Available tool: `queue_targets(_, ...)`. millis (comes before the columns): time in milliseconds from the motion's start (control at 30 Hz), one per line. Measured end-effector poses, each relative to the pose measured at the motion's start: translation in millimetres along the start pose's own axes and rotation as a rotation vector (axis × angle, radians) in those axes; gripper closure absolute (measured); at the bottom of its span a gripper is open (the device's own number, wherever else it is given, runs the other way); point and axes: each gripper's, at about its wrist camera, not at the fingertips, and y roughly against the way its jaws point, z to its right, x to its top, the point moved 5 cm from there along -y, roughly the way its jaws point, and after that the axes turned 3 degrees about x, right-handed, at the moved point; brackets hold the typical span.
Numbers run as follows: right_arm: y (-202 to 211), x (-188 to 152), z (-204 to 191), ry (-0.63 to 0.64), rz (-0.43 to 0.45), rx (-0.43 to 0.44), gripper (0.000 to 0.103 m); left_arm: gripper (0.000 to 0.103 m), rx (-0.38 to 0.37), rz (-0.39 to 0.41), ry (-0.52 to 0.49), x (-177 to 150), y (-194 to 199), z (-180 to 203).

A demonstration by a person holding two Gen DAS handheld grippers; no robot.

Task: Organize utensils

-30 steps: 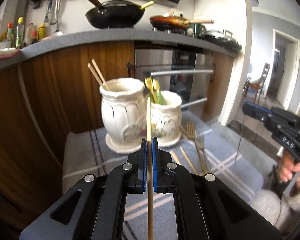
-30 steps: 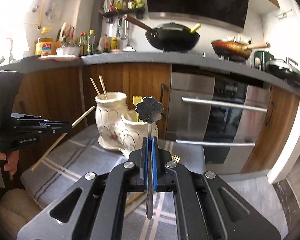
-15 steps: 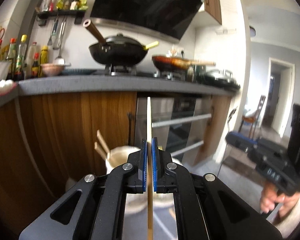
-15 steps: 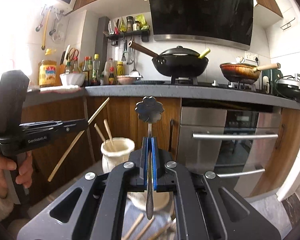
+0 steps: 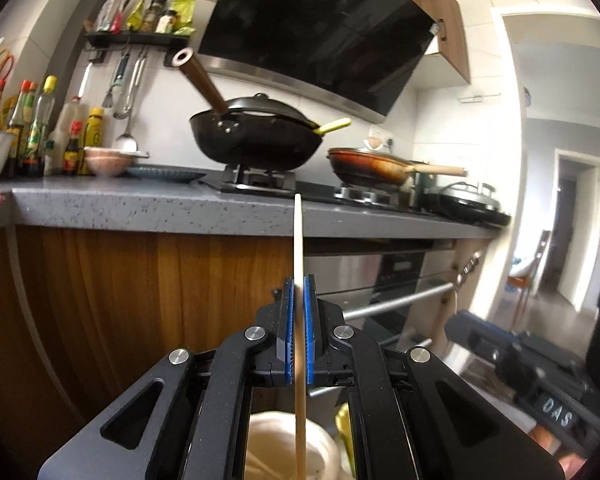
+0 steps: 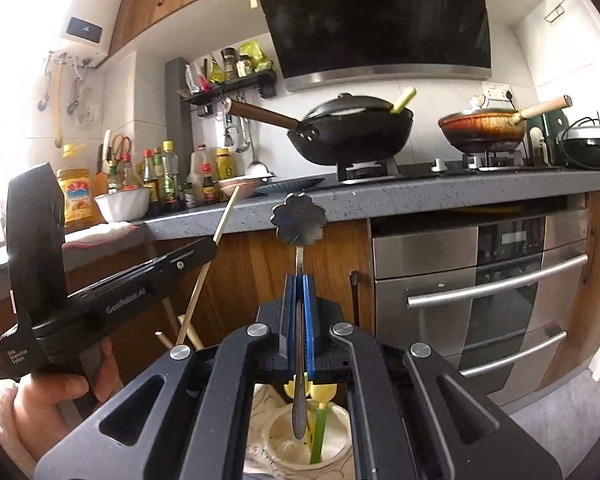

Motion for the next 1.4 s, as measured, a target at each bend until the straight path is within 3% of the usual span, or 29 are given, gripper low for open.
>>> queue_targets(300,-23,-39,14,-0.039,-0.089,-0.015,0.100,0.098,0.038,0.002,-0.085,-22,-21,4)
queue_targets(800,-34,-82,24,-0.077,-0.217,-0.033,0.100,0.097,0.021,-0.074,-0.094,-59,-3,0)
queue_targets(867,-33,-83,24,-0.085,-0.225,-0.029,0.099,0.090,0.016,-0.092,-0.084,-63,0,-1)
queue_targets(1000,-26,-80,21,-0.080,-0.218,-0.029,0.098,0.044,0.008,-0.087,-0.085,-65,13,0)
queue_targets(1033,-23,-79,21,-0.084,-0.217,-0.029,0.094,0.037,0.005,-0.080,-0.086,-64,17,0)
queue_targets(1067,-19,-78,22,-0.091,-0.214,-0.026,0.083,0.034,0.001,-0.073,-0.088,-64,23,1)
queue_targets(1133,-10,-75,22,-0.109,-0.198,-0.010,0.067,0.018,0.007,-0.063,-0.089,-63,32,2)
queue_targets(1233,3,-73,23,-0.108,-0.184,-0.017,0.060,0.007,0.012,-0.044,-0.090,-61,49,4)
queue_targets(1400,29,-75,26,-0.095,-0.177,-0.035,0.050,0.005,0.023,-0.070,-0.106,-67,68,5)
